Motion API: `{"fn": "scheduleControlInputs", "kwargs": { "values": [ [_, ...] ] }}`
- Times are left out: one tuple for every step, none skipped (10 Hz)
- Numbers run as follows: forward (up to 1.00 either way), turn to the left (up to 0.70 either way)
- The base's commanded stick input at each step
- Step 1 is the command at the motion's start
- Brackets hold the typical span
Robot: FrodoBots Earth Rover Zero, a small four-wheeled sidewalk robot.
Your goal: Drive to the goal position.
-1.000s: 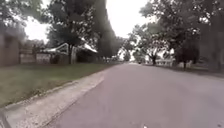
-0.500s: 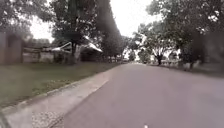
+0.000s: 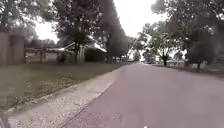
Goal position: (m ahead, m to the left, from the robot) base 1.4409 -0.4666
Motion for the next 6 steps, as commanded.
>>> {"fn": "scheduleControlInputs", "kwargs": {
  "values": [
    [0.70,-0.27],
    [0.70,-0.27],
    [0.70,-0.27],
    [0.70,-0.26],
    [0.70,-0.24],
    [0.70,-0.21]
  ]
}}
